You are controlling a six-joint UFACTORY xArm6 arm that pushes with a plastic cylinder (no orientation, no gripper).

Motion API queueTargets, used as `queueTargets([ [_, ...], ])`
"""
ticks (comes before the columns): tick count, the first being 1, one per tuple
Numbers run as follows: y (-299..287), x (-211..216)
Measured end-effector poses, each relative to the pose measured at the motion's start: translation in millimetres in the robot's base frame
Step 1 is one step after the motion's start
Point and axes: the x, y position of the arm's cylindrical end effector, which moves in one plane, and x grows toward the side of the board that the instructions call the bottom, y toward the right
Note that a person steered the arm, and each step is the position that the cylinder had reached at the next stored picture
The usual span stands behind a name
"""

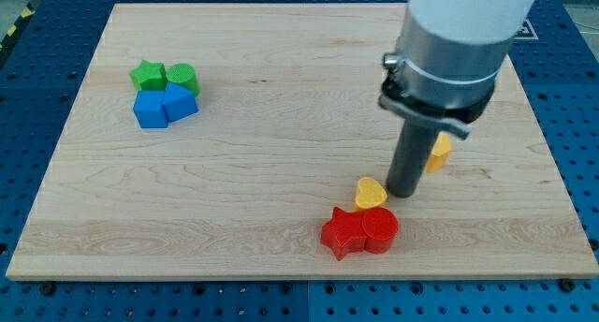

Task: Slide the hexagon above the red star

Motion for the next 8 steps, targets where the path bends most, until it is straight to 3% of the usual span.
queueTargets([
  [2, 139, 2],
  [3, 152, -42],
  [4, 88, -72],
  [5, 6, -73],
  [6, 13, -73],
  [7, 65, -68],
  [8, 82, -40],
])
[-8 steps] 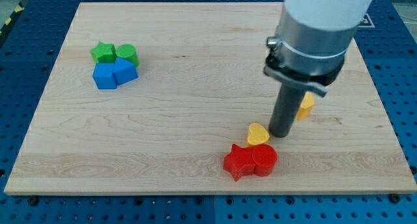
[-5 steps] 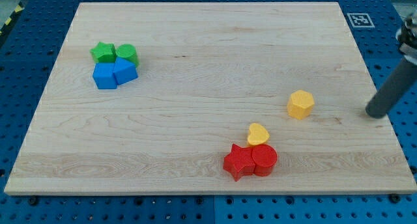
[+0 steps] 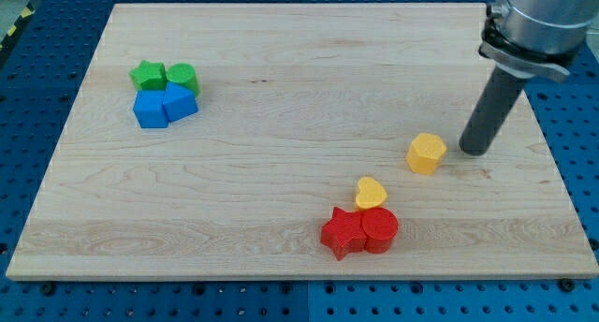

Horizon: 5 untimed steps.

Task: Slide the hexagon above the red star

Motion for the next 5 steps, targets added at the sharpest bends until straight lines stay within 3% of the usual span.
queueTargets([
  [2, -139, 5],
  [3, -141, 5],
  [4, -132, -13],
  [5, -157, -40],
])
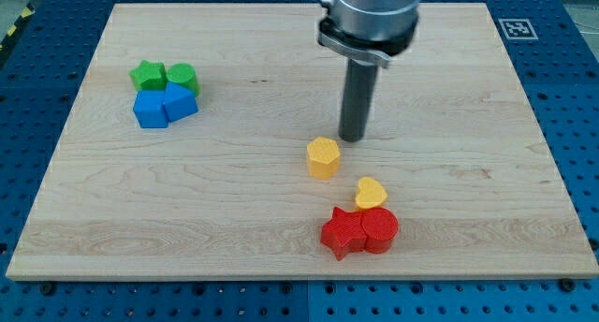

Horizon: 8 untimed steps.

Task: Slide the hexagon above the red star

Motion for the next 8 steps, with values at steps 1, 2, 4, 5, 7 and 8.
queueTargets([
  [1, -23, -7],
  [2, -24, 20],
  [4, -21, 67],
  [5, -30, 44],
  [7, -67, 53],
  [8, -67, 76],
])
